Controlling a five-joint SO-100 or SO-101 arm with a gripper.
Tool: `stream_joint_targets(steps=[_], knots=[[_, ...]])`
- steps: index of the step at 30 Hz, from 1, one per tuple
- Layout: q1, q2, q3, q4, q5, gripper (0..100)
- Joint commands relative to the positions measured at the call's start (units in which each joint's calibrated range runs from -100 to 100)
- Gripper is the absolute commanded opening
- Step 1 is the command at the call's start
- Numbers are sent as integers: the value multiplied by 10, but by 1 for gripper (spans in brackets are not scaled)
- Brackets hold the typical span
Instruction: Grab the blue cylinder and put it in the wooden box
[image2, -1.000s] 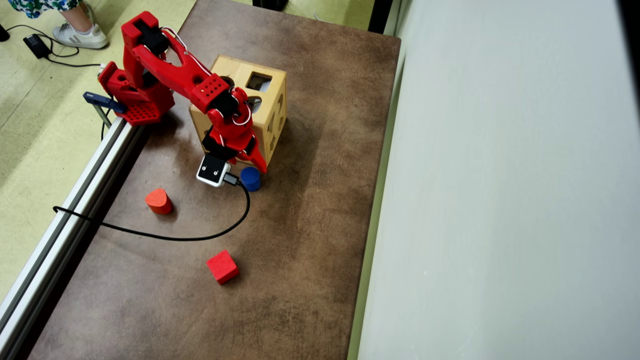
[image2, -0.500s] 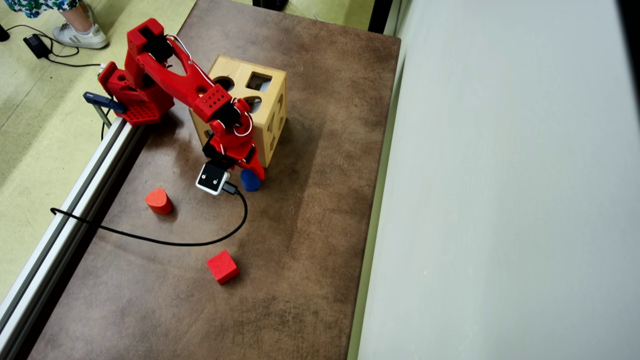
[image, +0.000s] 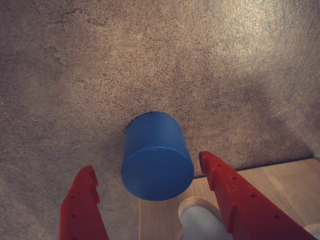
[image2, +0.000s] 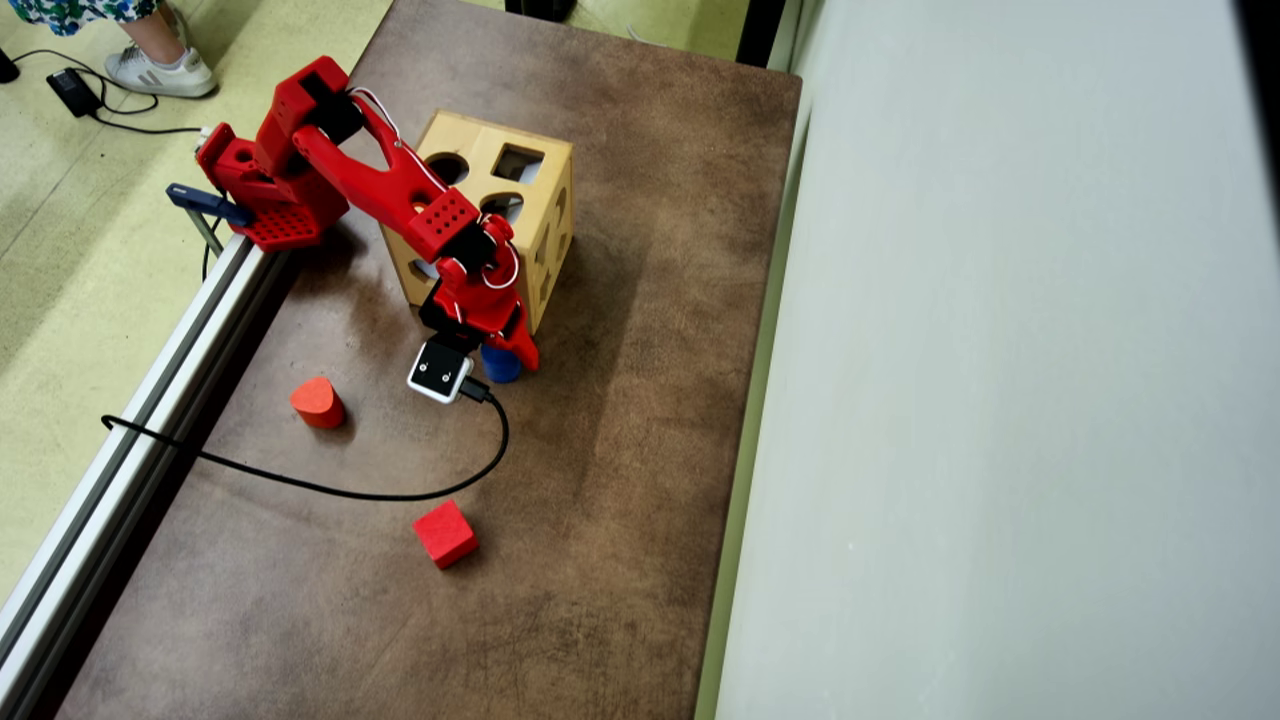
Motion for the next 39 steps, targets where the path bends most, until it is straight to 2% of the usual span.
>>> stream_joint_targets(steps=[1, 14, 24, 31, 39], knots=[[-5, 7, -25, -7, 2, 33], [-5, 31, -26, -8, 2, 31], [-5, 22, -31, -9, -2, 0], [1, -14, -52, 1, -2, 2], [4, -222, -43, 22, -3, 2]])
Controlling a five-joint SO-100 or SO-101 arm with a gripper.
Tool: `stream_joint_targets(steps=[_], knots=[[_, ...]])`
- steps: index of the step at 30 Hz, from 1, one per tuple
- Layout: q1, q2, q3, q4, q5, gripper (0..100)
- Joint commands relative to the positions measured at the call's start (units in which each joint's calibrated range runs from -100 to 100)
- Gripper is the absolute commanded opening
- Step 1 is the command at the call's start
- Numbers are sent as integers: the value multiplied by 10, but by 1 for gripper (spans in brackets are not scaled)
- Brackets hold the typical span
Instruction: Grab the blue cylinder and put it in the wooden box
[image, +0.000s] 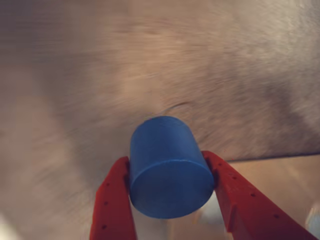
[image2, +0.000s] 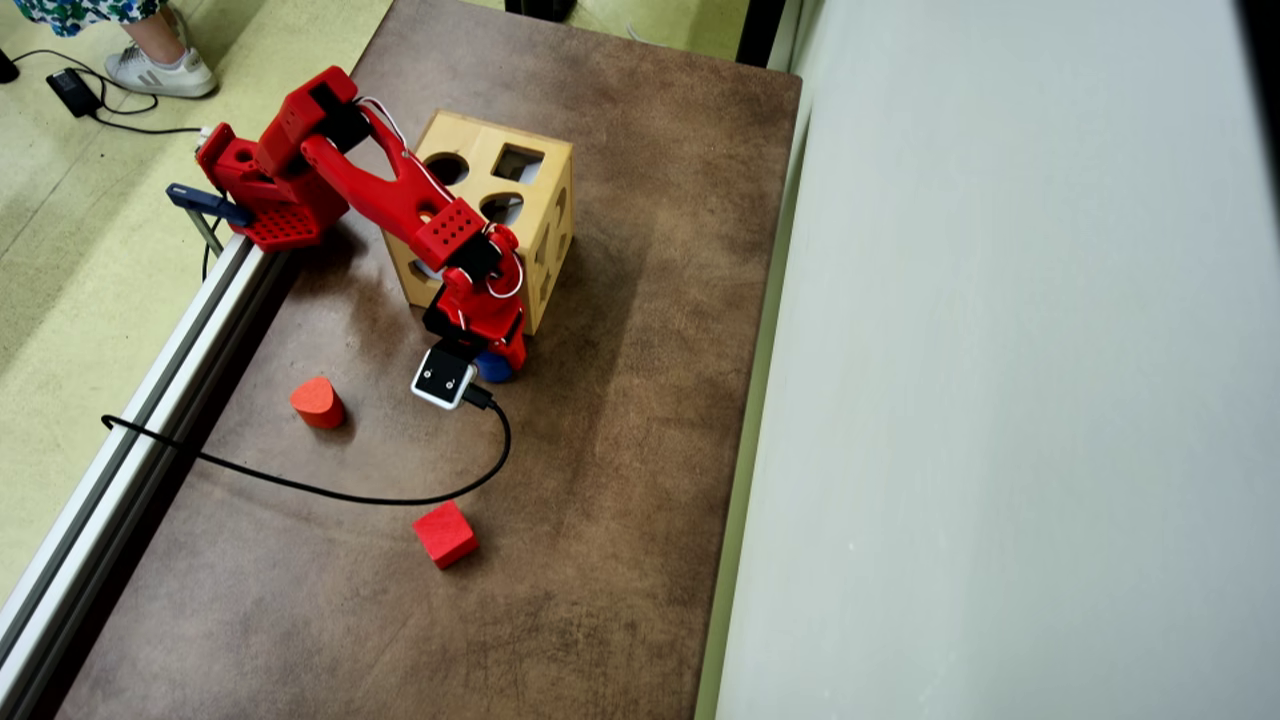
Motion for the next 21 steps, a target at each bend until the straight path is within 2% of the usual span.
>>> stream_joint_targets(steps=[1, 12, 21], knots=[[2, -157, -20, 35, -2, 2], [15, -375, -20, 202, -23, 2], [-22, -413, -19, 335, -23, 2]])
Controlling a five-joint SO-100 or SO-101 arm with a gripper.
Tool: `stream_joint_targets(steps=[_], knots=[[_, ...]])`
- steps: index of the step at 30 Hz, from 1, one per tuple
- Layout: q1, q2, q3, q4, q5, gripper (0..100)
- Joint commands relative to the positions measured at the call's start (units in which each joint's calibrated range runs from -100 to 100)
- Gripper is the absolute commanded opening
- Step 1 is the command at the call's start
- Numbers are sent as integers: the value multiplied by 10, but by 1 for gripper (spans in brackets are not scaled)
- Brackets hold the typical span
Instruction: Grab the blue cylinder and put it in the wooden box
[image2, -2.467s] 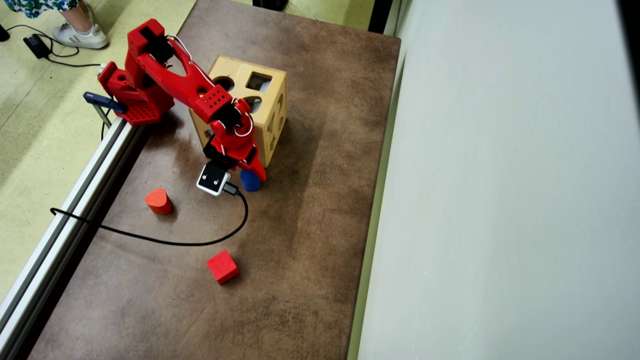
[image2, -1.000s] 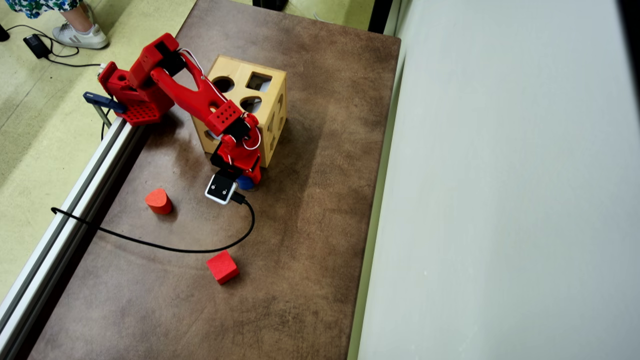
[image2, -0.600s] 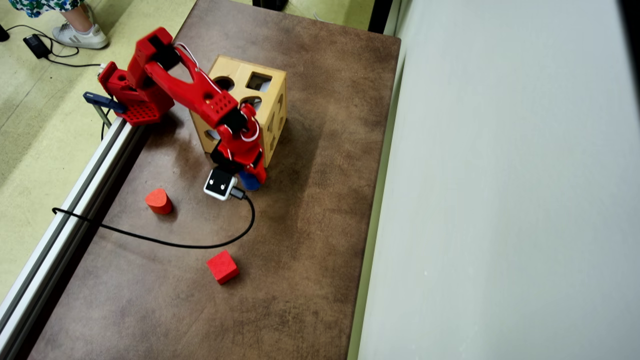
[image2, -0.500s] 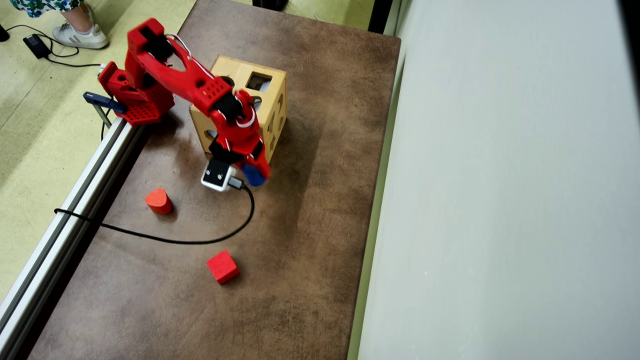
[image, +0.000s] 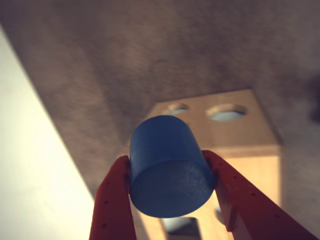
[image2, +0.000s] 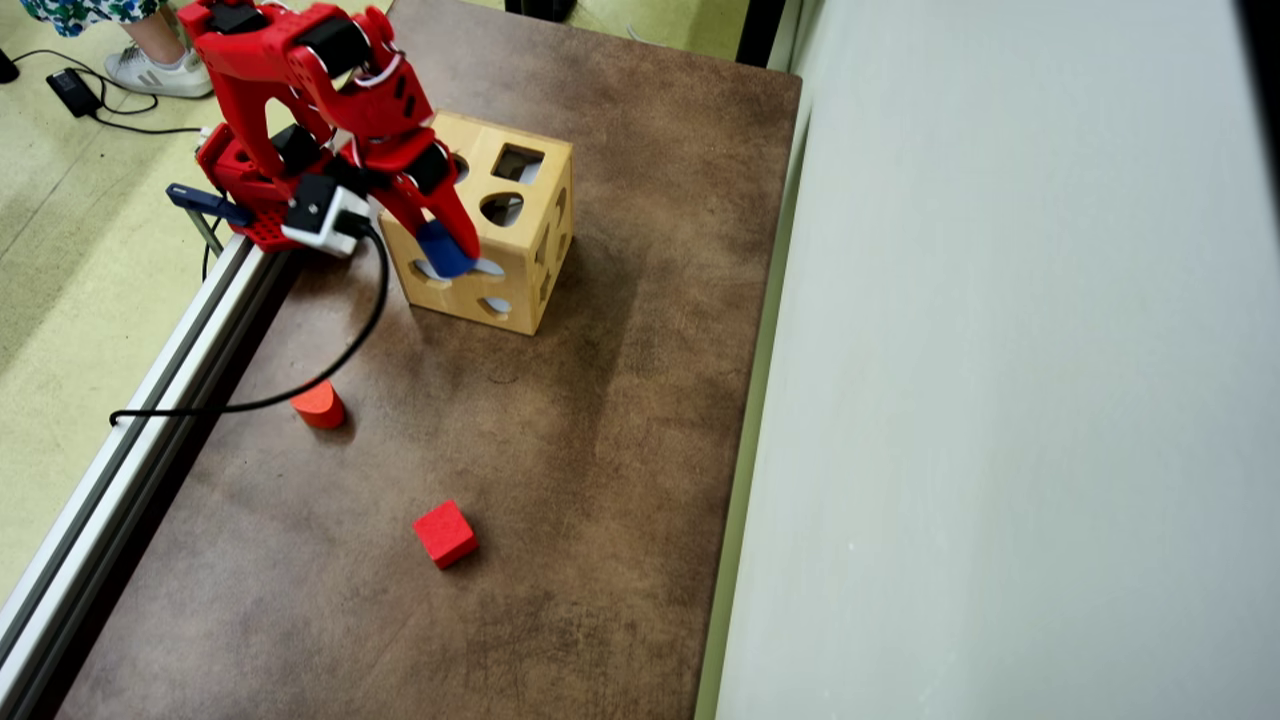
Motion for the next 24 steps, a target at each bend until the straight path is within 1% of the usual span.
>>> stream_joint_targets(steps=[1, 12, 17, 24], knots=[[-36, -31, -19, 32, 0, 2], [-202, -30, 60, 32, -4, 2], [-245, -31, 114, 32, -22, 2], [-289, -58, 123, 32, -38, 2]])
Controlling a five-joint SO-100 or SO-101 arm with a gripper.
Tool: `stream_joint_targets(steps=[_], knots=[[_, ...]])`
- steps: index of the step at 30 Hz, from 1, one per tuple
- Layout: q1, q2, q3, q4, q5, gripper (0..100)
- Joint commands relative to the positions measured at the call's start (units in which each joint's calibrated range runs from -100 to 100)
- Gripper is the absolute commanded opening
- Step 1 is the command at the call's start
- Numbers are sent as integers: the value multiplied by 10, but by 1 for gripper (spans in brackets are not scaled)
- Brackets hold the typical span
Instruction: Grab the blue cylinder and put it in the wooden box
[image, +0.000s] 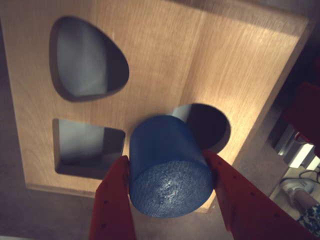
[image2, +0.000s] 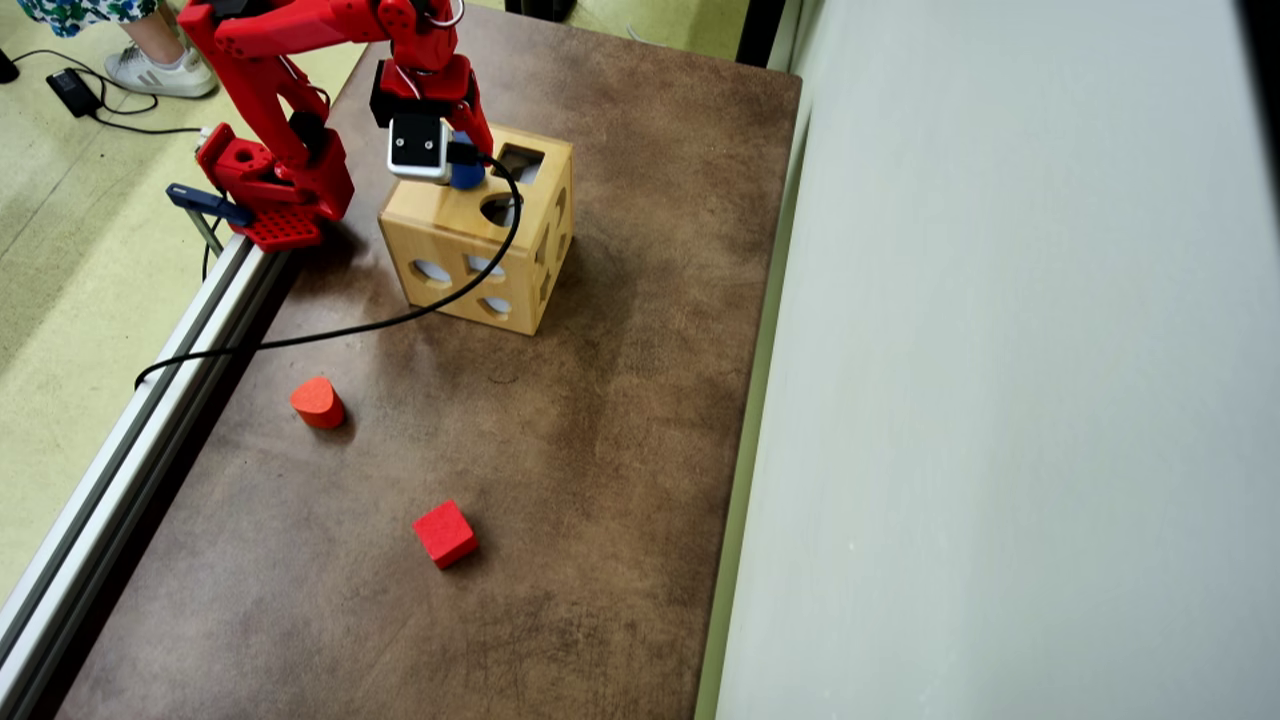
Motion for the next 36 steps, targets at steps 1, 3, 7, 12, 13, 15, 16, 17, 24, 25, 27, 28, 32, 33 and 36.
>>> stream_joint_targets(steps=[1, 3, 7, 12, 13, 15, 16, 17, 24, 25, 27, 28, 32, 33, 36], knots=[[-21, -63, 6, 6, -7, 2], [-25, -75, 20, 6, -9, 2], [-24, -94, 52, 6, -9, 2], [-17, -113, 53, 6, -8, 2], [-17, -115, 54, 6, -8, 2], [-16, -117, 62, 6, -8, 2], [-16, -117, 68, 6, -8, 2], [-16, -118, 73, 6, -8, 2], [-15, -118, 75, 6, -8, 2], [-14, -118, 75, 6, -8, 2], [0, -118, 75, 6, -8, 2], [9, -118, 75, 6, -8, 2], [25, -118, 91, 6, -4, 2], [25, -118, 95, 6, -3, 2], [25, -118, 96, 6, -3, 2]])
